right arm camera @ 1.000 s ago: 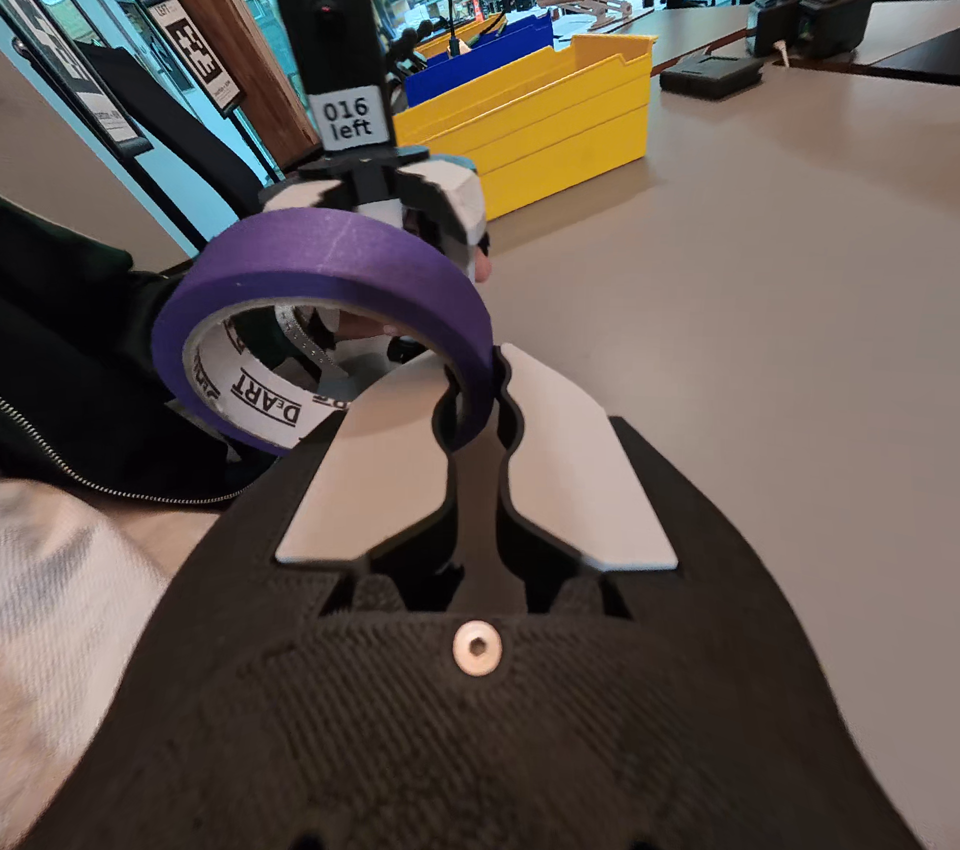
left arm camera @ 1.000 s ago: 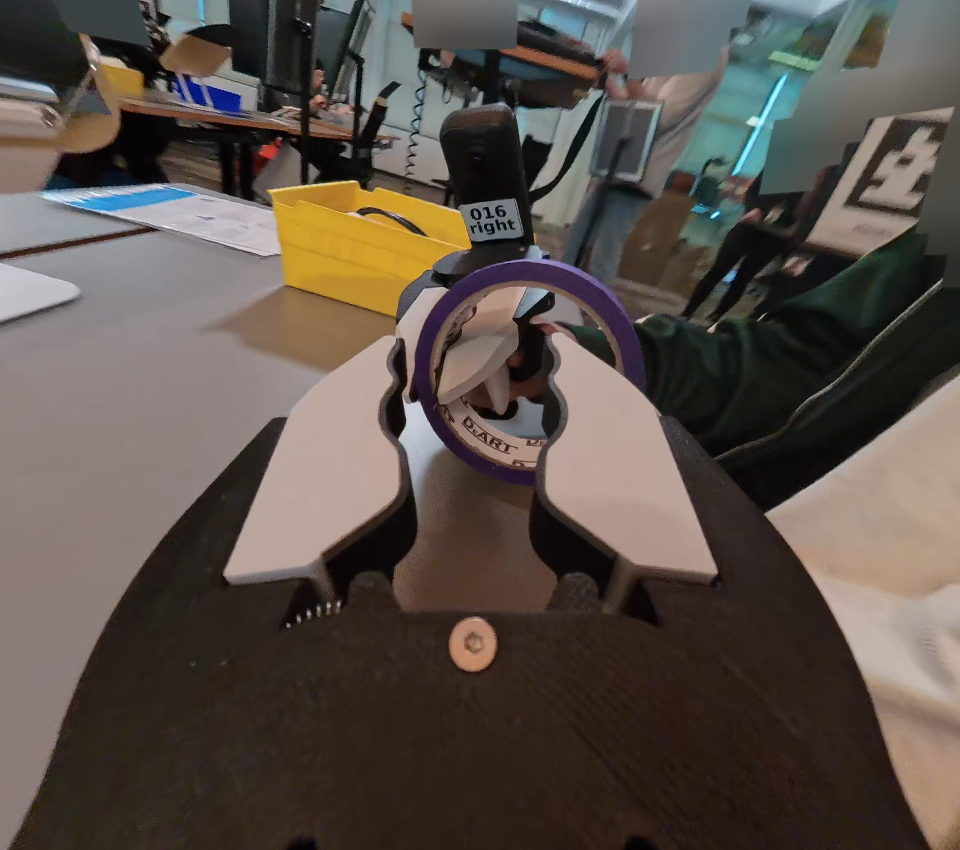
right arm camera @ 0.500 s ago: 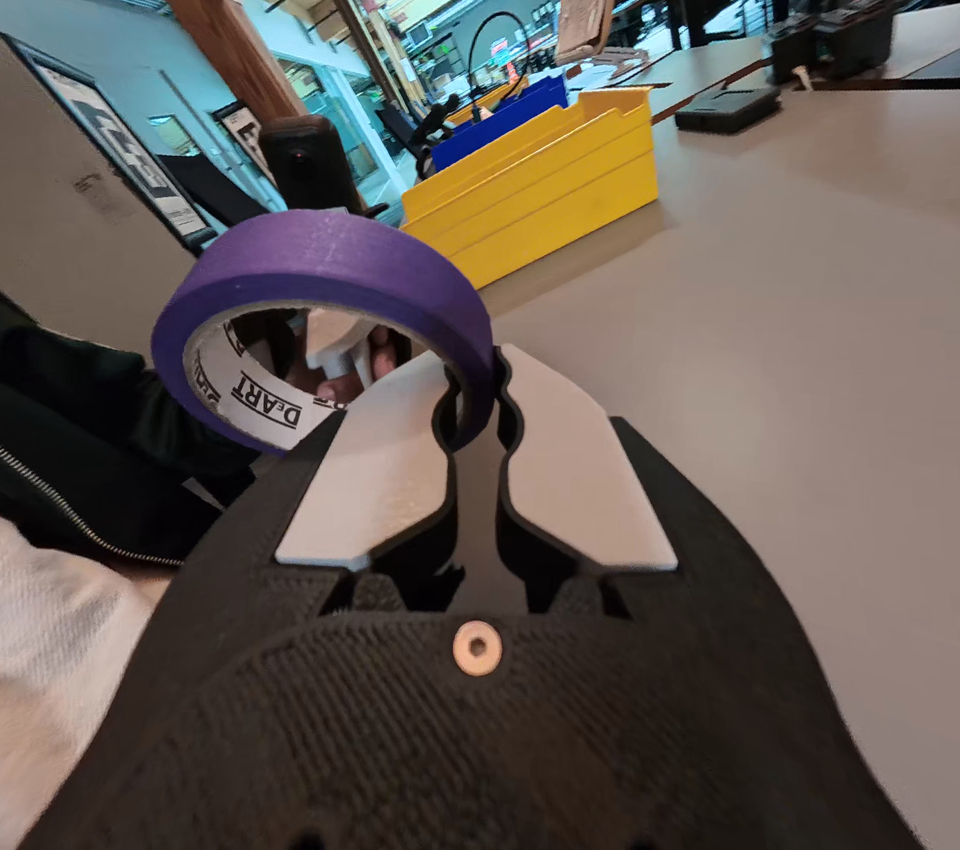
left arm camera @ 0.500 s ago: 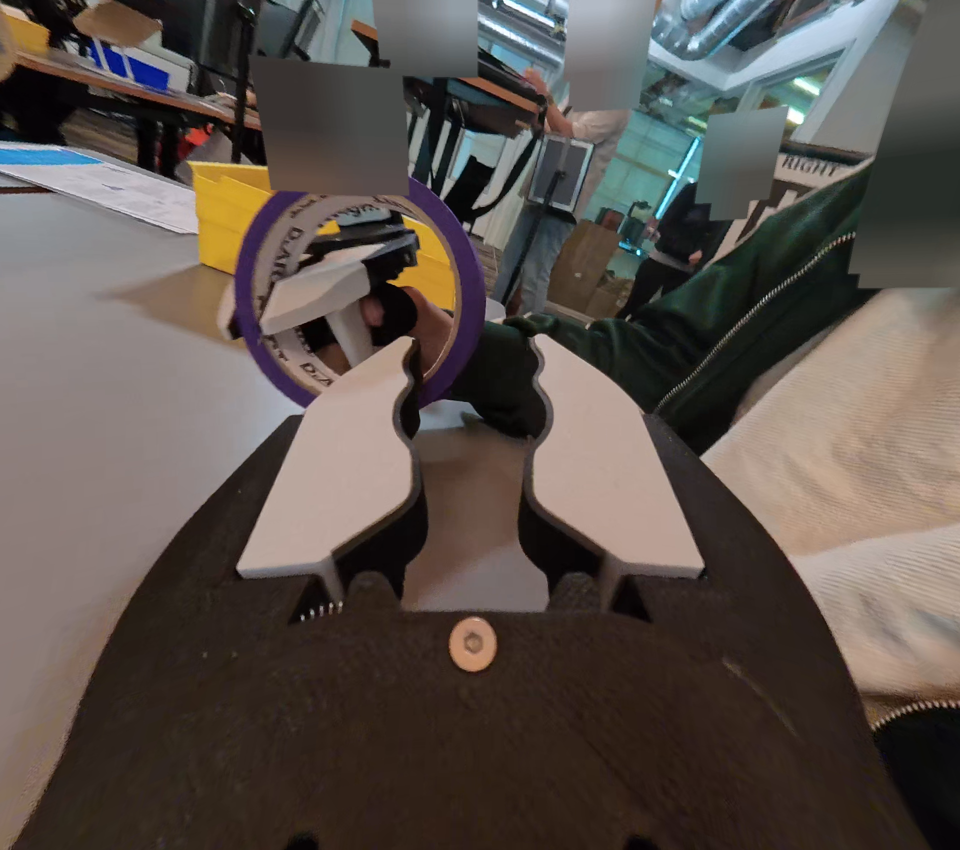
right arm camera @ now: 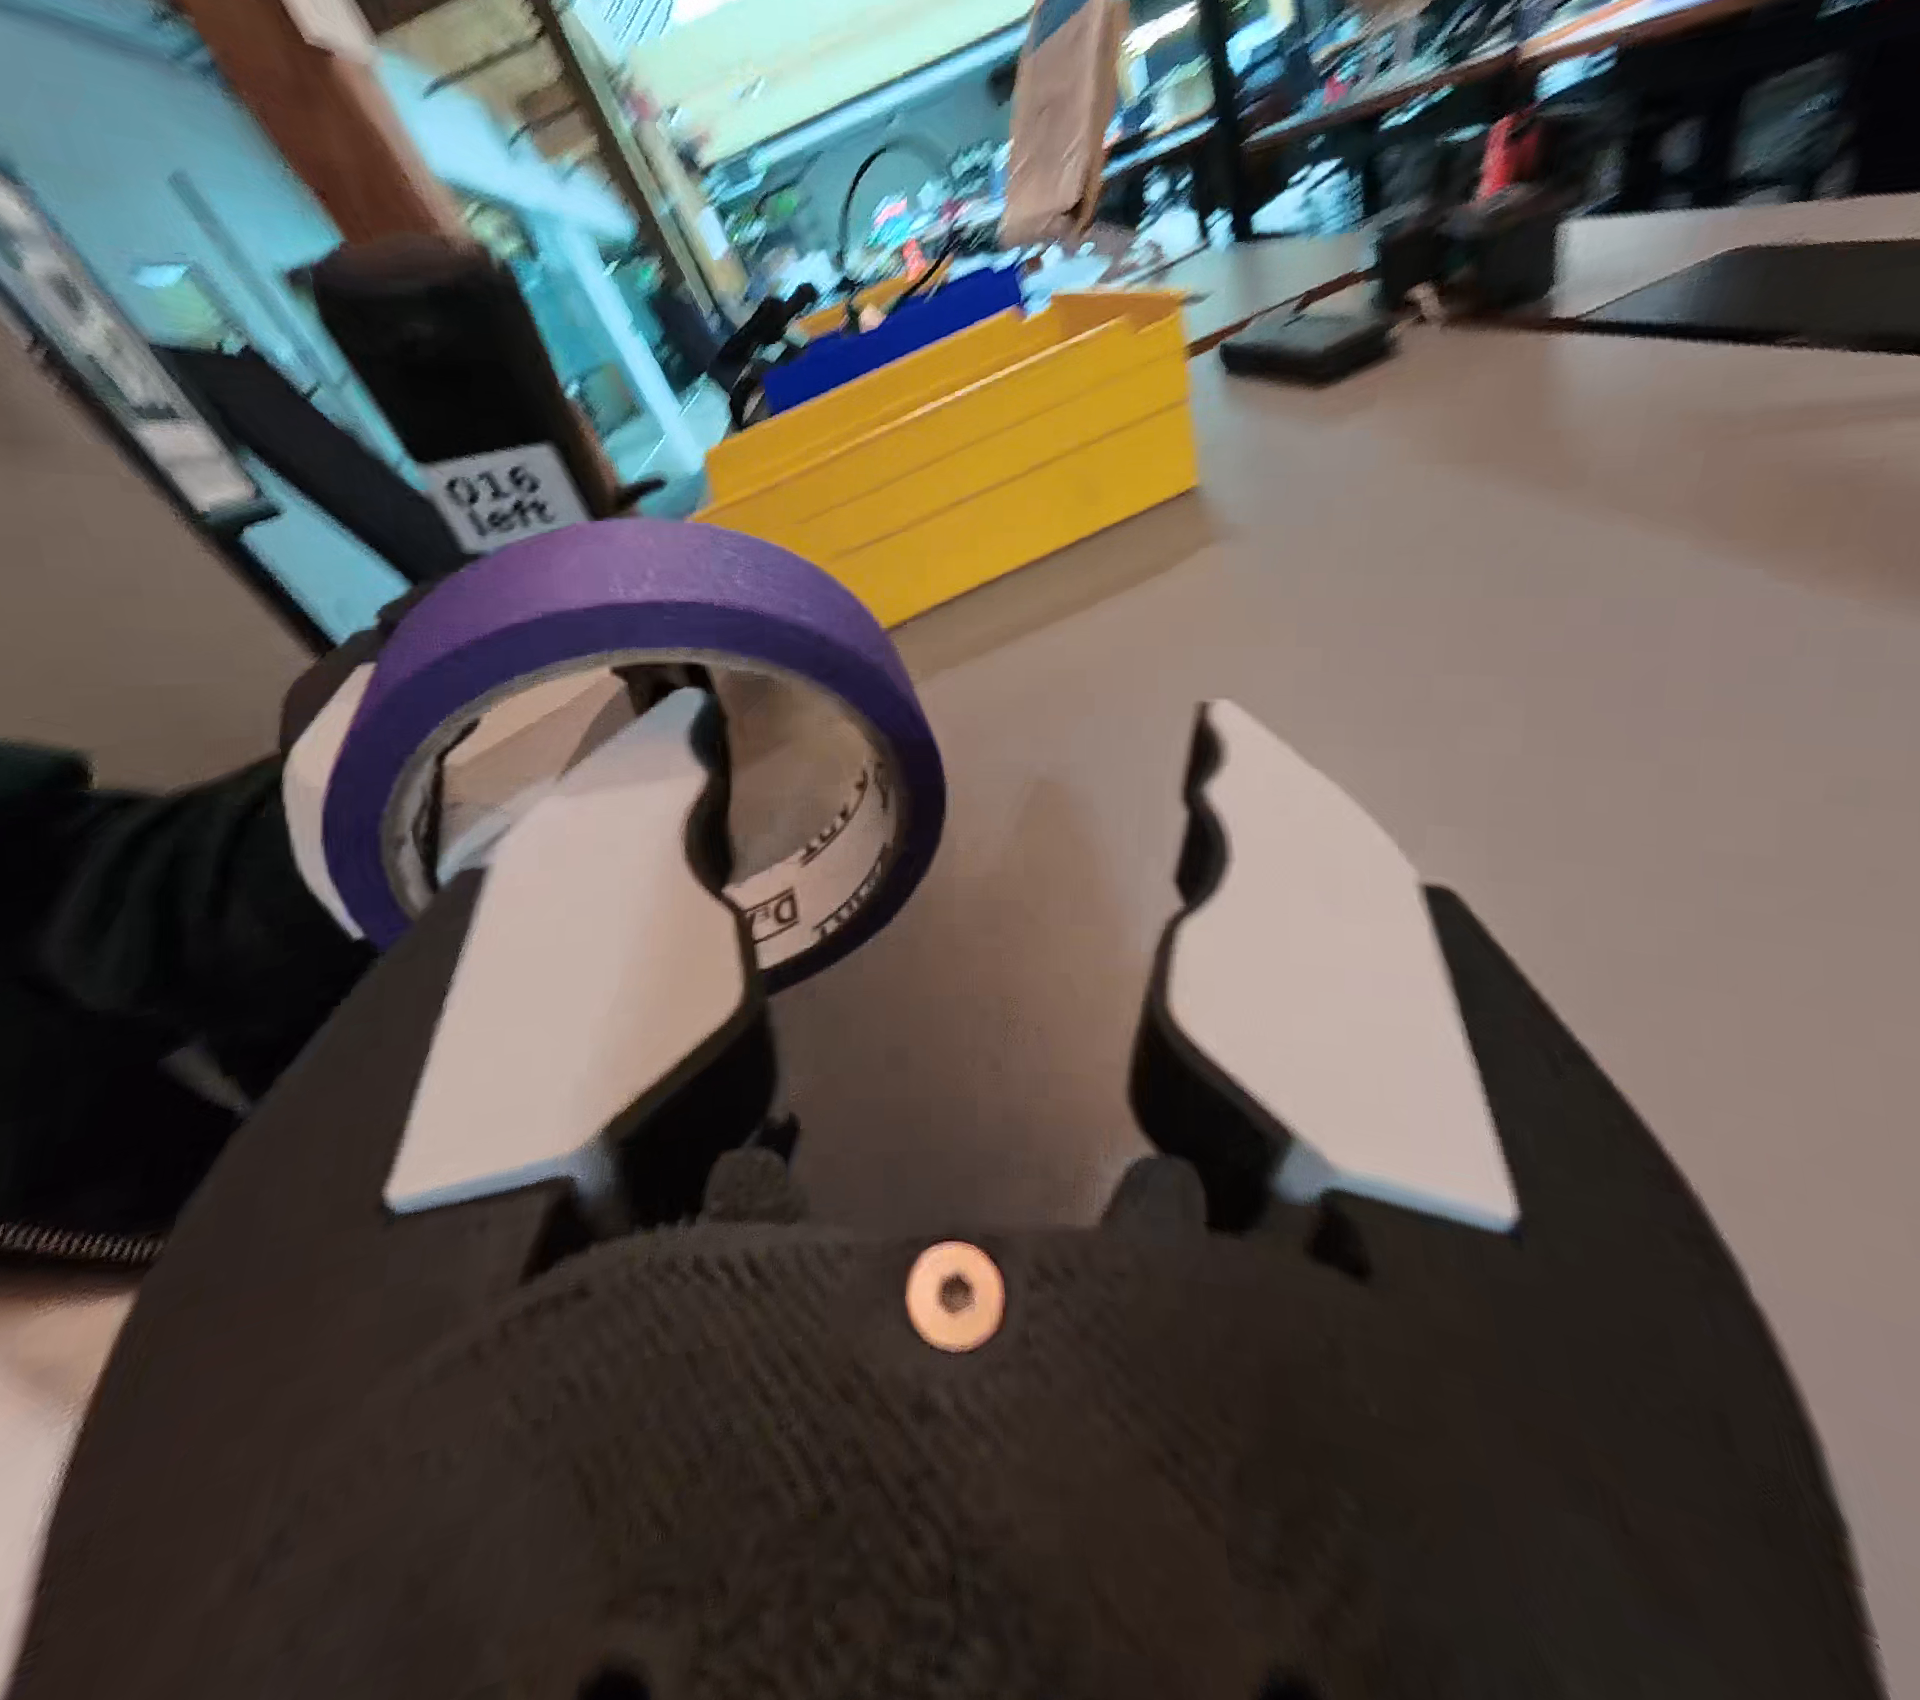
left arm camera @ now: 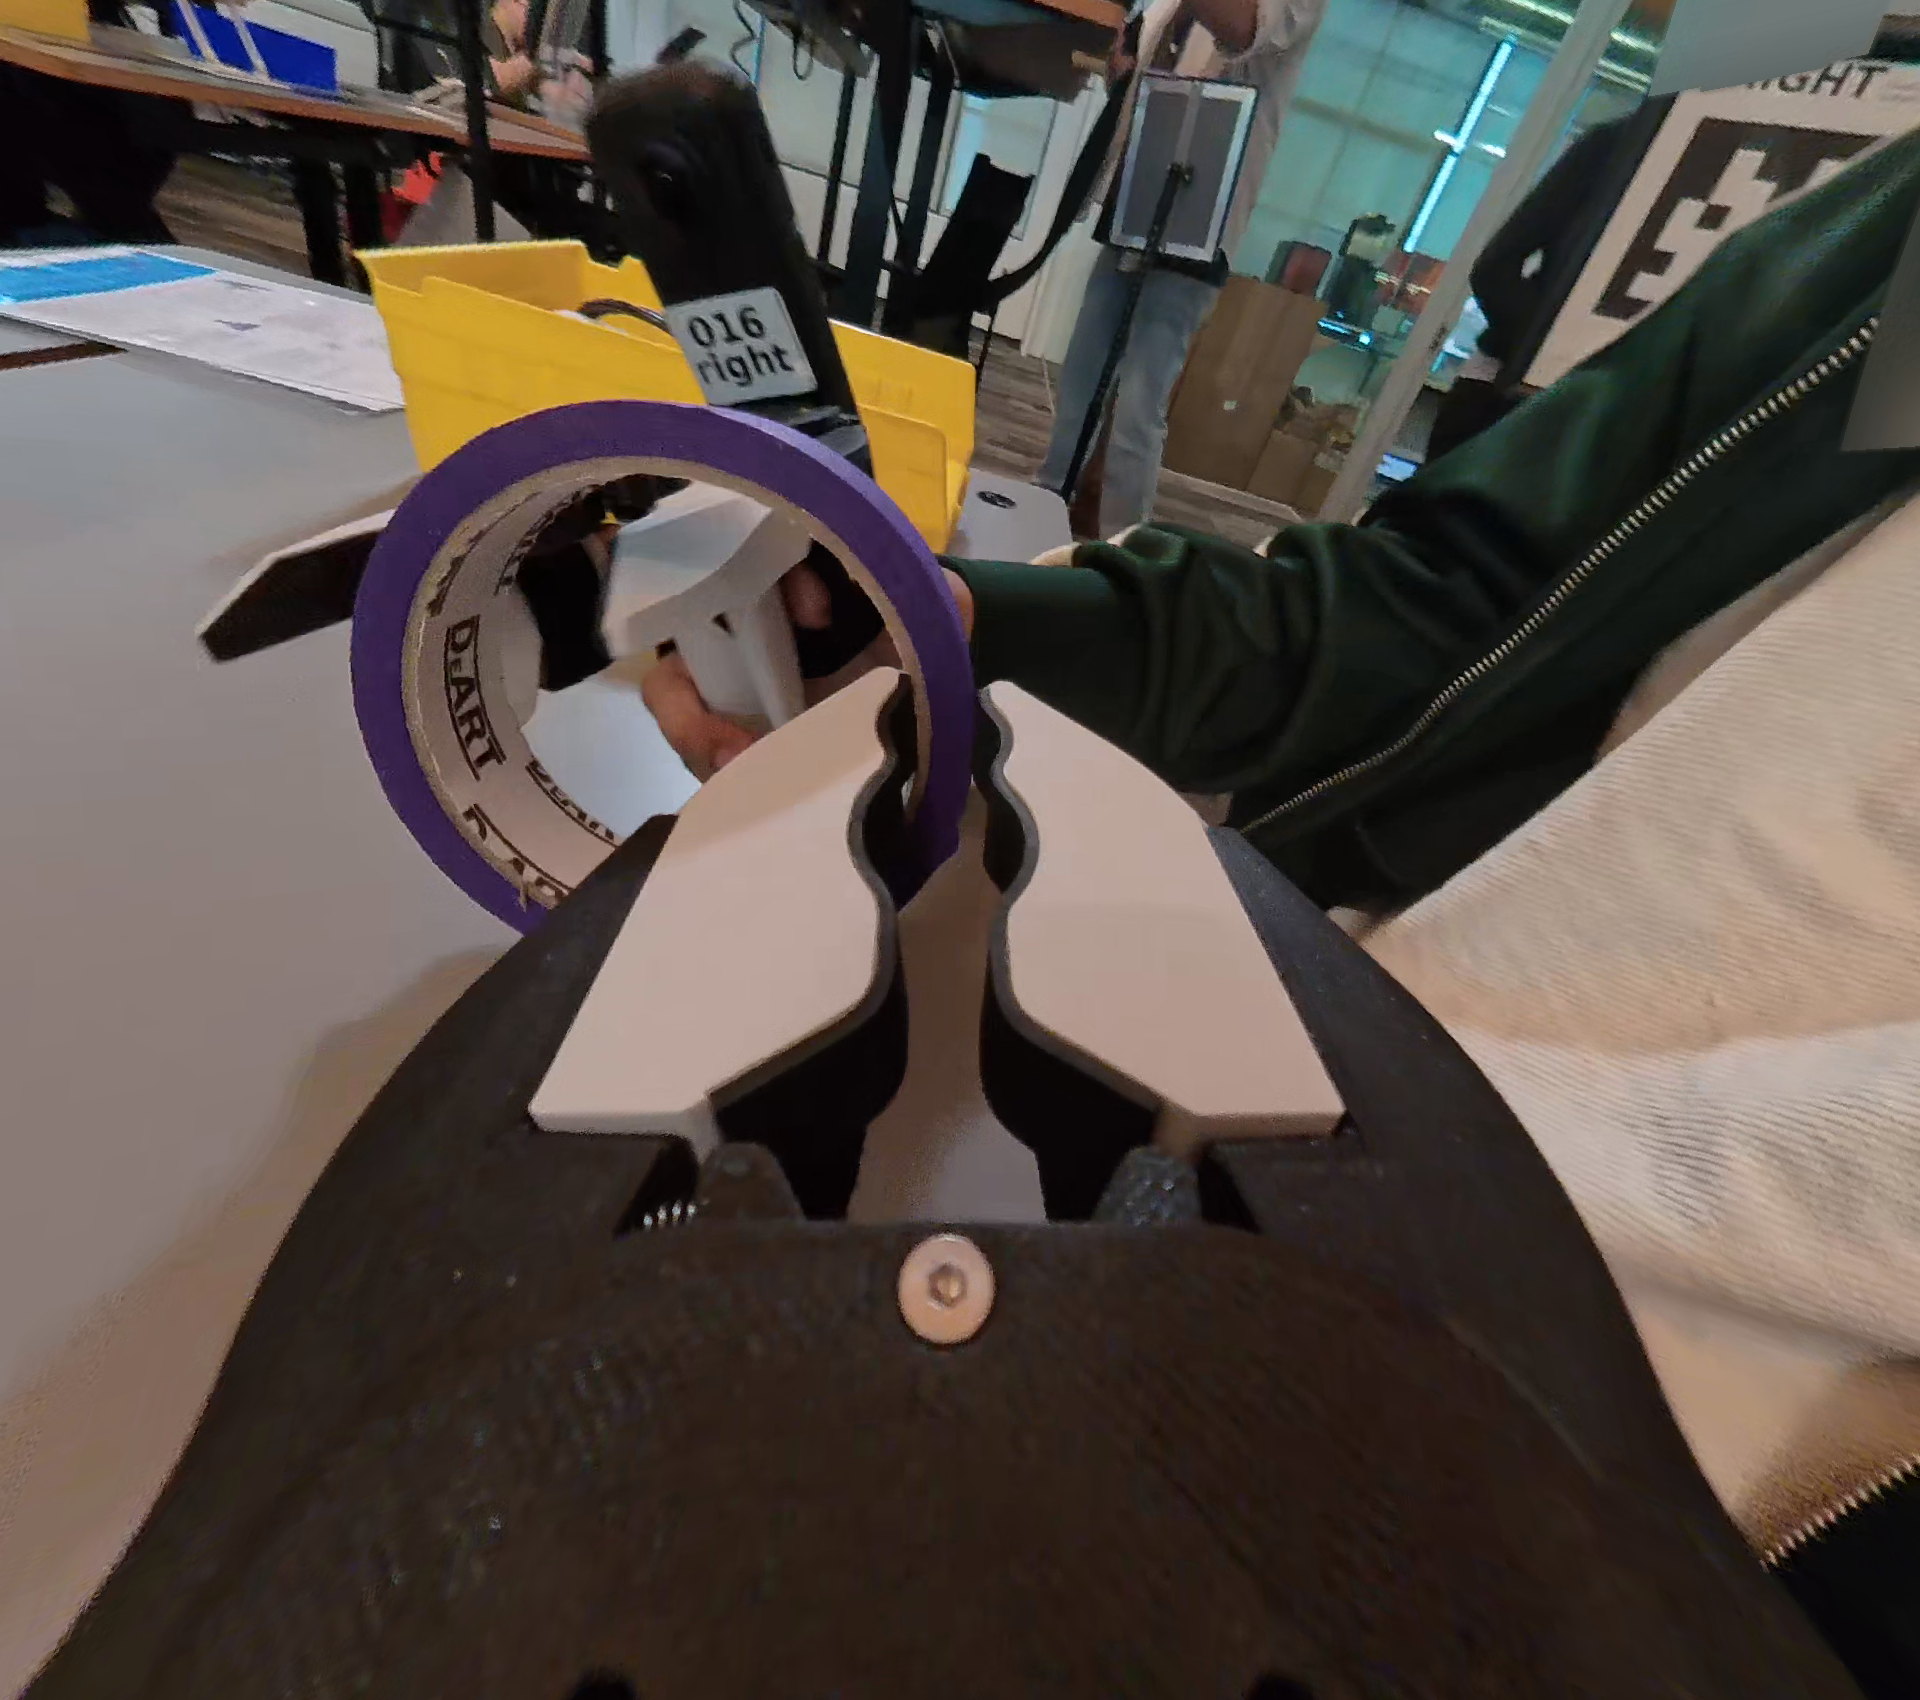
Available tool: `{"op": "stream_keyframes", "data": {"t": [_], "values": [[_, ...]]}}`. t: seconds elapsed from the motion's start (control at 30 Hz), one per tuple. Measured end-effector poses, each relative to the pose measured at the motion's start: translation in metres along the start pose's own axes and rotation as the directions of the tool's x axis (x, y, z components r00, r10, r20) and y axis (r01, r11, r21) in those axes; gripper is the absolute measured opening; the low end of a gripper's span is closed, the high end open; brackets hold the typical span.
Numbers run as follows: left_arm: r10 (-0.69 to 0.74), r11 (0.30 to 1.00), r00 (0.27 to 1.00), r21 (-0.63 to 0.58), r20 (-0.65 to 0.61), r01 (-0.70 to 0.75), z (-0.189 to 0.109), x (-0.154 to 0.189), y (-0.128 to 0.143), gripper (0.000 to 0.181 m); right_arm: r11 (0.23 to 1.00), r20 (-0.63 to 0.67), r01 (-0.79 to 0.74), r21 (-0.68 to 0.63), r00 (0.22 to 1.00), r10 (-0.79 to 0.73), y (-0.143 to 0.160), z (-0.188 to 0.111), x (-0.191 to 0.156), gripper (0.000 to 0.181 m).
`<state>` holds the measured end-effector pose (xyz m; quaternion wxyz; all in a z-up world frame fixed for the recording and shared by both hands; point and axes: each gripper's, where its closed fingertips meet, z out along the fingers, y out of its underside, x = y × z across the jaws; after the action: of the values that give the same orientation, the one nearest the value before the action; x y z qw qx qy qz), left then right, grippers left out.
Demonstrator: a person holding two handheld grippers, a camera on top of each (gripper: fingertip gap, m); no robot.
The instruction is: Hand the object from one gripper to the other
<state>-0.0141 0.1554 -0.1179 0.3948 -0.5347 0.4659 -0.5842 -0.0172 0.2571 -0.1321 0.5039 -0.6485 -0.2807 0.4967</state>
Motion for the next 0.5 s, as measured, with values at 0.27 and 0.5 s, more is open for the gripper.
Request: {"op": "stream_keyframes", "data": {"t": [0.27,0.5], "values": [[-0.022,0.992,0.999,0.126,0.042,0.016,-0.01,-0.021,-0.02,0.009,0.985,-0.056,-0.013,0.174,0.998,0.023,-0.027,-0.027,0.005,0.104],[-0.002,0.994,0.999,0.107,0.05,-0.003,-0.001,-0.029,-0.017,0.009,0.99,0.134,0.038,0.135,0.989,-0.056,-0.024,-0.03,-0.044,0.054]]}}
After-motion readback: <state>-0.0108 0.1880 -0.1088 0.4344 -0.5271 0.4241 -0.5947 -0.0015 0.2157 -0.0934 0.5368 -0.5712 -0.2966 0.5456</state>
